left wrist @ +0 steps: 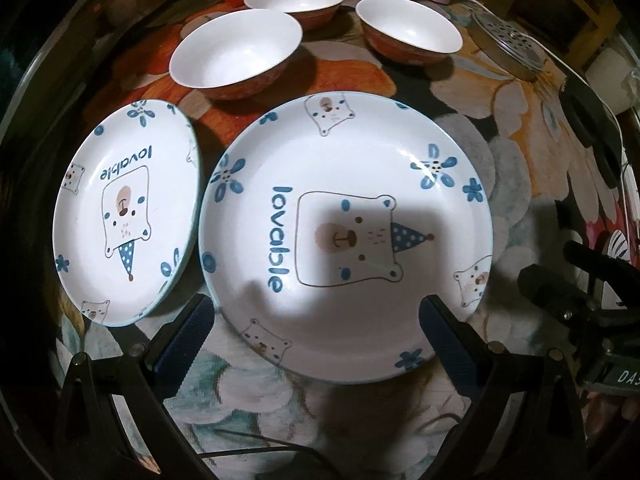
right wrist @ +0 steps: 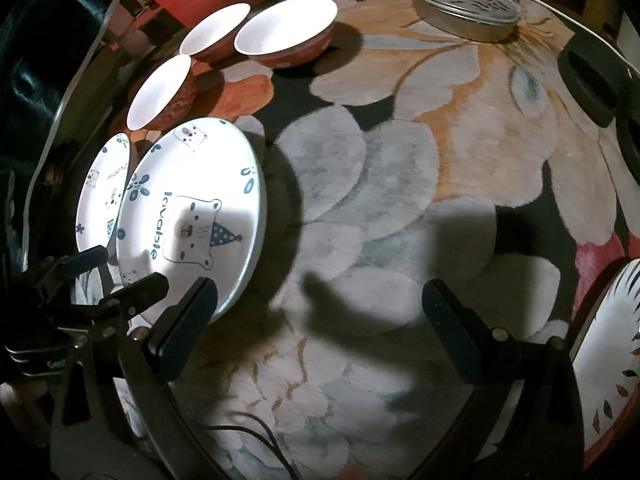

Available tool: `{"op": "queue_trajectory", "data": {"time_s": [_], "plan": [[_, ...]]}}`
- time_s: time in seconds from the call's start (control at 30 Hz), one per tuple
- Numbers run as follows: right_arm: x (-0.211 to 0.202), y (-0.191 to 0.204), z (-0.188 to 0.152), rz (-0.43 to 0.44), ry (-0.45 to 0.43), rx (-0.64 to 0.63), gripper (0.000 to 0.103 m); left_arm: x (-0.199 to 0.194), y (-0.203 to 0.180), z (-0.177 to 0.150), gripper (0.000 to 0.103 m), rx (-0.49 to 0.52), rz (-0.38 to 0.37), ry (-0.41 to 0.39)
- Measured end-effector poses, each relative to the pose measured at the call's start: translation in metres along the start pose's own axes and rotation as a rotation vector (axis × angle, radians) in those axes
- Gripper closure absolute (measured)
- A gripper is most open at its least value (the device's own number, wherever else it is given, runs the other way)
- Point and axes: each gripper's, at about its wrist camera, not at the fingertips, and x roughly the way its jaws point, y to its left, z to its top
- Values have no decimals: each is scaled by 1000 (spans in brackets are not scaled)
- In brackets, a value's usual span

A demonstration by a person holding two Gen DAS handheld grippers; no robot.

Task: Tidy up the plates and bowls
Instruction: 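Move both tools back toward the large lovable bear plate, then grasp the large bear plate rim with the left tool while the right tool grasps it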

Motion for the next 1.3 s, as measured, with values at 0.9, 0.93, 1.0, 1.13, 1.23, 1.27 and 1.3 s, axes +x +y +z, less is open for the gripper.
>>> {"op": "queue_trajectory", "data": {"time_s": [0.9, 0.93, 1.0, 1.13, 1.23, 1.27, 1.3], "plan": [[60, 39, 57, 77, 111, -96, 59, 27, 78, -23, 38, -280, -55, 34], [62, 39, 57, 81, 122, -98, 65, 31, 78, -23, 43, -284, -79, 37], [66, 40, 54, 78, 135, -103, 76, 33, 76, -22, 49, -282, -102, 28], [66, 42, 53, 78, 130, -121, 79, 33, 67, -11, 76, -239, -113, -2], [66, 41, 55, 80, 131, -126, 79, 35, 69, -4, 76, -253, -116, -11], [66, 42, 56, 78, 129, -129, 79, 36, 70, -4, 76, -257, -127, -14], [66, 42, 57, 75, 131, -127, 79, 36, 71, -4, 76, -252, -134, -15]]}}
